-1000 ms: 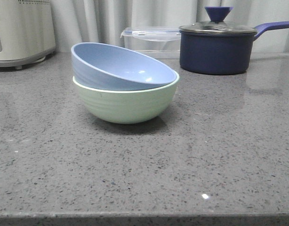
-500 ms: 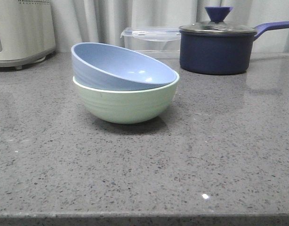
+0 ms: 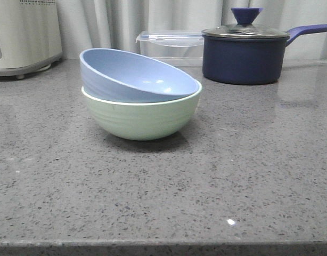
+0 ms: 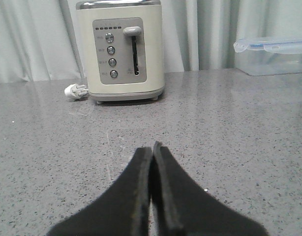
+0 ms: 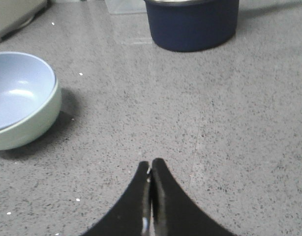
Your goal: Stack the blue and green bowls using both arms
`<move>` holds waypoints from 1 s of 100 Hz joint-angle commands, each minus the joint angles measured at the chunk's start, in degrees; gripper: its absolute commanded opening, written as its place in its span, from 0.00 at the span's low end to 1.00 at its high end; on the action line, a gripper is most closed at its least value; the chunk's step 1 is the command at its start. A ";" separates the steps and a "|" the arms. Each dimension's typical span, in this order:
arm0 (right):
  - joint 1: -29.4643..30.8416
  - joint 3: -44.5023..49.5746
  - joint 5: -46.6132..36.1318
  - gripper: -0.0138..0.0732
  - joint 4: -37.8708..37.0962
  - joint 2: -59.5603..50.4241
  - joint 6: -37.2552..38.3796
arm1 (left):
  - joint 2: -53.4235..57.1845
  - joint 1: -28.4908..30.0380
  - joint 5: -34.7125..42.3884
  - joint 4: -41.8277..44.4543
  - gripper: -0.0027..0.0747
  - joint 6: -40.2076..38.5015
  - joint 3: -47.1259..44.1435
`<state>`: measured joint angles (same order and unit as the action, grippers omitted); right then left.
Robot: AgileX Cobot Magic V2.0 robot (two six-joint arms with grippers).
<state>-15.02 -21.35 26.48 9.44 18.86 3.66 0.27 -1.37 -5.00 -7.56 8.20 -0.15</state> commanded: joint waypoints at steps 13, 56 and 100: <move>3.91 5.52 -16.32 0.08 -2.27 -1.51 -0.21 | 1.96 0.07 4.54 -0.13 0.01 0.15 -2.35; 13.50 19.65 -29.72 0.08 -10.18 -13.22 4.12 | 1.96 0.07 4.54 -0.13 0.01 0.15 -2.35; 13.58 22.91 -26.87 0.08 -10.43 -20.47 4.45 | 1.96 0.07 4.54 -0.13 0.01 0.15 -2.35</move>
<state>-1.82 1.54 3.07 0.00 -0.66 8.16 0.27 -1.37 -5.04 -7.56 8.20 -0.15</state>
